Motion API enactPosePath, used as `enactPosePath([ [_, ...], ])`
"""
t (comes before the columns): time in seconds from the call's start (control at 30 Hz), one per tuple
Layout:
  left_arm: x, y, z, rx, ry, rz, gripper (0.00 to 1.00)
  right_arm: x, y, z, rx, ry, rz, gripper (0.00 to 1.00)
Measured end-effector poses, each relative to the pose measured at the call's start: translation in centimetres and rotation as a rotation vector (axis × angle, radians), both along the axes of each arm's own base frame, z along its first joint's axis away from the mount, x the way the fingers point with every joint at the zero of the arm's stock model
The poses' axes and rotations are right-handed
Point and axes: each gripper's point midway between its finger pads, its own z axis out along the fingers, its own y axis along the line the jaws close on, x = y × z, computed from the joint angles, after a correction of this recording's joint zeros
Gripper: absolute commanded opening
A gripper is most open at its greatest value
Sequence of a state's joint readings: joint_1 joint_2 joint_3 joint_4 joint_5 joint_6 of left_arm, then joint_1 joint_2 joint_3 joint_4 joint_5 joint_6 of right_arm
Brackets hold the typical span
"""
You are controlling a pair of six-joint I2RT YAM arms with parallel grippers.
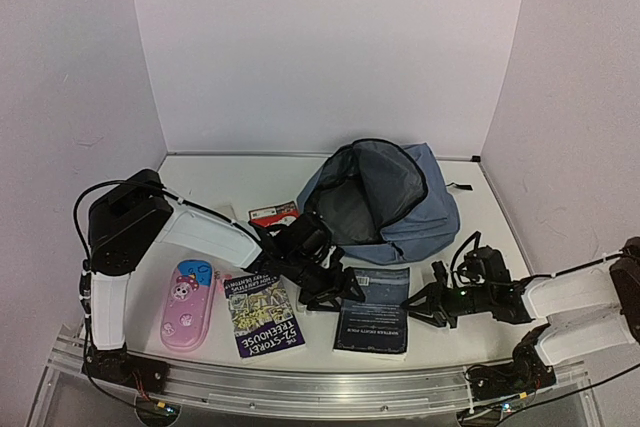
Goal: Pack the student bag
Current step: Pick up the book from the center of the board.
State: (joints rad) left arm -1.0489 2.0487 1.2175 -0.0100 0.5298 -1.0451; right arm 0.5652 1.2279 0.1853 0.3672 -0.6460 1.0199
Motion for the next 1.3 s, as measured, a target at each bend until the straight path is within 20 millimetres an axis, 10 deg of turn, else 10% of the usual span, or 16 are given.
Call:
enactPosePath([
  [0.8, 1.0, 0.9, -0.8, 0.034, 0.018, 0.033, 0.54, 1.3, 1.5, -1.2, 0.041, 0.001, 0.032, 0.38],
  [1.1, 1.2, 1.1, -0.9, 0.039, 0.019, 0.037, 0.54, 1.7, 1.7, -1.4, 0.044, 0.009, 0.009, 0.01],
  [1.3, 1.4, 1.0, -0.6, 0.035, 0.000, 0.044, 0.70, 1.8, 1.8, -0.3, 0.056, -0.019, -0.011, 0.00],
])
